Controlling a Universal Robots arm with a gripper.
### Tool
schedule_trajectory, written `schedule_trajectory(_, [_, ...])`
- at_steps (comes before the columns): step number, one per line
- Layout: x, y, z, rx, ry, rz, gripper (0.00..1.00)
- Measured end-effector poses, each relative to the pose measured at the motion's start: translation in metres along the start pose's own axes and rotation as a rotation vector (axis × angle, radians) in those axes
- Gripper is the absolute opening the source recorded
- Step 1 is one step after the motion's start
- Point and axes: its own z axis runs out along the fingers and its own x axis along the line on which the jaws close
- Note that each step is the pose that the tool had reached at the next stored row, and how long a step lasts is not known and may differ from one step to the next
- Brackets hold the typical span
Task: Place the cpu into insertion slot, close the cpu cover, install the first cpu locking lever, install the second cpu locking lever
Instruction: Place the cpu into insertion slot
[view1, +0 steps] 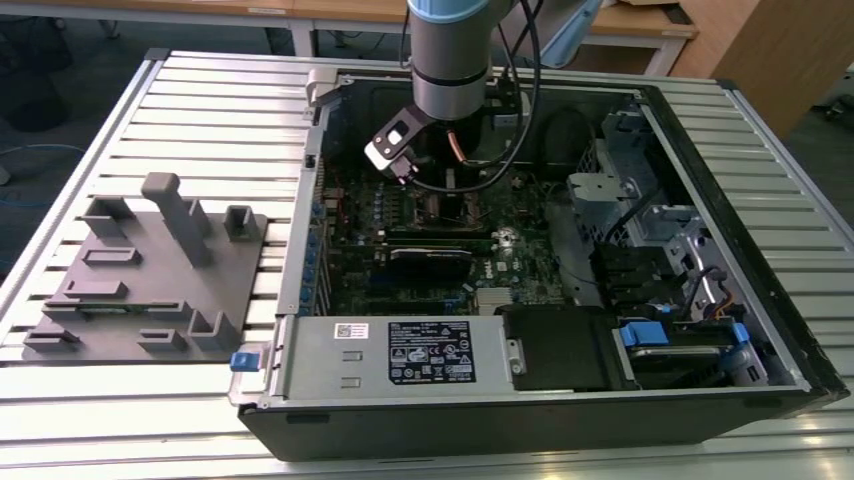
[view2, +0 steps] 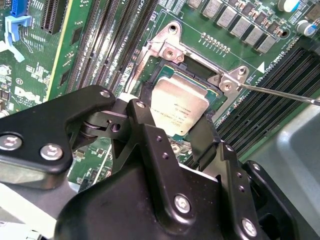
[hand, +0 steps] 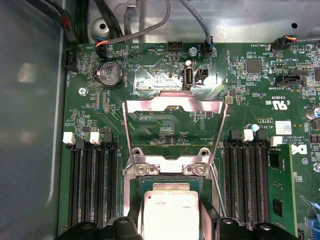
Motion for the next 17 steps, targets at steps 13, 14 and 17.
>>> schedule_trajectory(13, [0.0,0.0001,-0.0011,0.0,-0.0001,0.0,0.61])
schedule_trajectory(14, [0.0,0.0002,-0.0023,-0.0001,0.0,0.0,0.61])
schedule_trajectory(17, [0.0002,0.0007,-0.0072,-0.0001,0.0,0.0,0.61])
